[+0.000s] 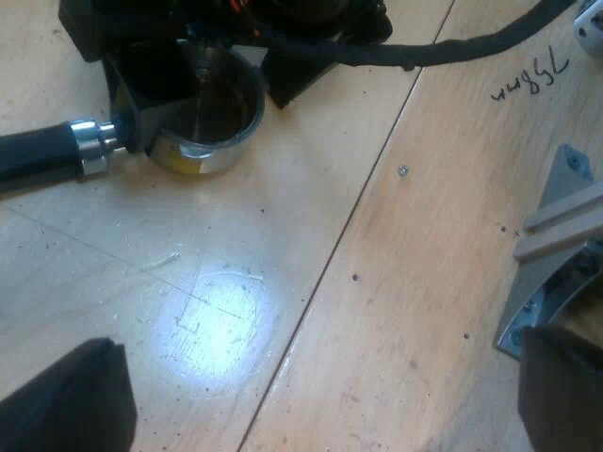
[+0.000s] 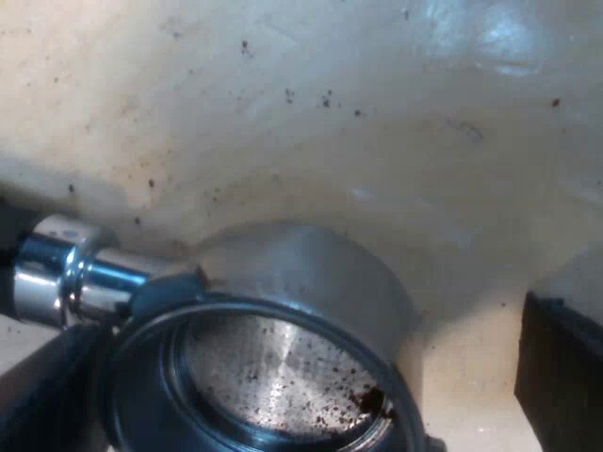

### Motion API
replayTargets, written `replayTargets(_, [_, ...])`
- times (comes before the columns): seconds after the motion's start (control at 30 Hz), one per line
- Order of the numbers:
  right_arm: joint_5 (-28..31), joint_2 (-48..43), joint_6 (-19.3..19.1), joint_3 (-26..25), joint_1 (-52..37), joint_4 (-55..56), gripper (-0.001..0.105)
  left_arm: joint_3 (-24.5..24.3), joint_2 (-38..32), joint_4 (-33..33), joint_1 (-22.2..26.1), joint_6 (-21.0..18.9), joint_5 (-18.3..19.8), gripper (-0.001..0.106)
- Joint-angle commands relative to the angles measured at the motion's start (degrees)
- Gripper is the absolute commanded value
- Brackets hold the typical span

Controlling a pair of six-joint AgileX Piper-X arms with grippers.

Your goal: Put the handle in the coffee machine

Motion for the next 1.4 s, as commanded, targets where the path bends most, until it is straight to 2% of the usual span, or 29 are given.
replayTargets(0.03, [-0.3,0.4,-0.3,-0.1,-0.3,0.0,0.086,-0.1,-0.1,0.1,-0.2,0.0,0.7,0.085])
replayTargets(0.13, [-0.3,0.4,-0.3,-0.1,-0.3,0.0,0.074,-0.1,-0.1,0.1,-0.2,0.0,0.7,0.085])
replayTargets(0.2, [-0.3,0.4,-0.3,-0.1,-0.3,0.0,0.061,-0.1,-0.1,0.1,-0.2,0.0,0.7,0.085])
replayTargets(0.23, [-0.3,0.4,-0.3,-0.1,-0.3,-0.1,0.058,-0.1,-0.1,0.1,-0.2,0.0,0.7,0.085])
replayTargets(0.43, [-0.3,0.4,-0.3,-0.1,-0.3,-0.3,0.029,-0.1,-0.1,0.1,-0.2,0.0,0.7,0.085])
replayTargets(0.5, [-0.3,0.4,-0.3,-0.1,-0.3,-0.3,0.015,-0.1,-0.1,0.1,-0.2,0.0,0.7,0.085])
replayTargets(0.53, [-0.3,0.4,-0.3,-0.1,-0.3,-0.3,0.013,-0.1,-0.1,0.1,-0.2,0.0,0.7,0.085])
replayTargets(0.6, [-0.5,0.4,-0.7,-0.1,-0.3,-0.3,0.000,-0.1,-0.1,0.1,-0.2,0.0,0.7,0.085])
replayTargets(0.83, [-1.1,-0.4,-4.0,-0.1,-0.3,-0.1,0.000,-0.1,-0.1,-0.1,-0.2,0.0,0.7,0.085])
replayTargets(1.1, [2.4,-4.9,-11.2,-0.1,-0.3,4.5,0.000,-0.1,-0.1,-0.3,-0.2,2.0,-0.3,0.085])
replayTargets(1.23, [2.5,-5.8,-13.4,-0.1,-0.3,5.7,0.000,-0.1,-0.1,-0.6,-0.2,2.0,-0.2,0.085])
replayTargets(1.33, [2.5,-6.8,-16.3,-0.1,-0.3,6.5,0.000,-0.1,-0.1,-0.6,-0.2,2.2,-0.2,0.085])
replayTargets(1.4, [2.5,-8.3,-18.8,-0.1,-0.3,8.0,0.000,-0.1,-0.1,-0.6,-0.2,3.6,-0.2,0.085])
